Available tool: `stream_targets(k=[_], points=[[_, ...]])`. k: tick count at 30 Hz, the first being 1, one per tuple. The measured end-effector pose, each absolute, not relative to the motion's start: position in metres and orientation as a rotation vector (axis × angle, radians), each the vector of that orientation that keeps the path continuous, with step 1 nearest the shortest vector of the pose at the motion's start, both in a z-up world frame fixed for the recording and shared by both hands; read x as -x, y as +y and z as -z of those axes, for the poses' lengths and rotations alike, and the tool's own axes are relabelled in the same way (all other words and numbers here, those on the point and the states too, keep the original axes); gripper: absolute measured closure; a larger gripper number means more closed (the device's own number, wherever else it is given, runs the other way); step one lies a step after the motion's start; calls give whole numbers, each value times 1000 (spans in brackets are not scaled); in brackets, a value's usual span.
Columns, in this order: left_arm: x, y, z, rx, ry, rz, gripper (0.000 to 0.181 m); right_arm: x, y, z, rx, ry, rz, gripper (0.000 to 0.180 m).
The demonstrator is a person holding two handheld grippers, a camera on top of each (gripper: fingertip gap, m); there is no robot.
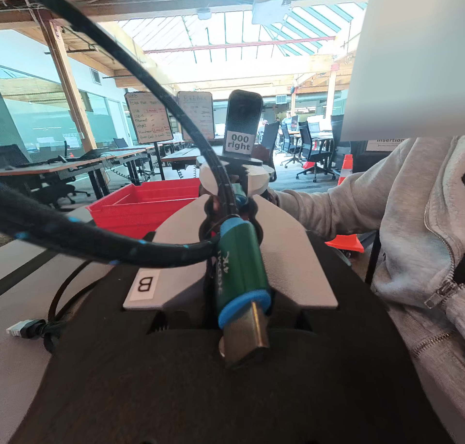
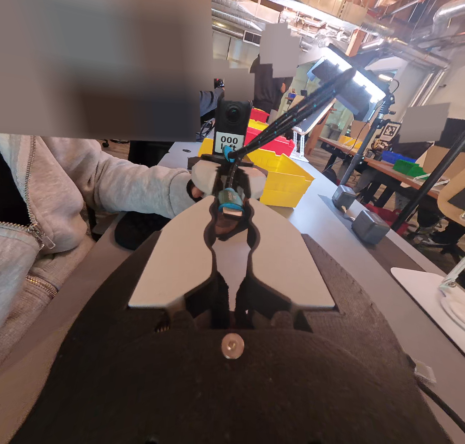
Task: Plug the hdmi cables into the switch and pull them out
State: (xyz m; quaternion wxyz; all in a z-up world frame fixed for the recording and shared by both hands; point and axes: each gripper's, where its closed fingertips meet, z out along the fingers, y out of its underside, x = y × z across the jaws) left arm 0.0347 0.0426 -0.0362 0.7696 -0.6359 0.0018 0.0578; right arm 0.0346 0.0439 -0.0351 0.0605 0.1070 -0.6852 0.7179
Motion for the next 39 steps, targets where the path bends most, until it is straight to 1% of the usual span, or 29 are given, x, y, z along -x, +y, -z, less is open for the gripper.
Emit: stream_targets(k=[2,7,8,10,14,15,16,17,19,20,21,23,27,28,39], points=[[-36,44,38,1392,12,-128,151,-36,43,36,-338,-2069,-2162,160],[-37,46,41,1421,13,-125,151,-36,40,39,-350,-2050,-2151,160],[-38,47,43,1430,16,-117,152,-36,39,39,-351,-2045,-2151,160],[-37,48,43,1428,9,-130,163,-37,38,40,-351,-2057,-2149,160],[-37,47,42,1425,15,-125,161,-37,37,40,-352,-2050,-2151,160],[-37,47,41,1420,19,-134,164,-37,37,39,-350,-2045,-2157,160],[-38,47,40,1414,23,-137,161,-38,37,38,-351,-2044,-2169,159],[-38,47,39,1408,28,-140,164,-38,38,37,-345,-2049,-2184,159],[-37,43,35,1386,34,-172,161,-35,42,35,-307,-2068,-2220,154],[-37,41,33,1376,36,-188,164,-33,44,34,-286,-2077,-2236,154],[-37,40,31,1367,37,-194,161,-32,46,33,-268,-2082,-2251,155],[-37,38,30,1363,34,-192,164,-30,48,31,-256,-2071,-2272,158],[-37,40,34,1383,42,-195,161,-35,45,33,-281,-2087,-2266,159],[-38,41,34,1387,46,-197,161,-36,44,33,-281,-2093,-2264,164],[-38,44,38,1408,44,-213,160,-37,43,38,-318,-2111,-2211,166]])
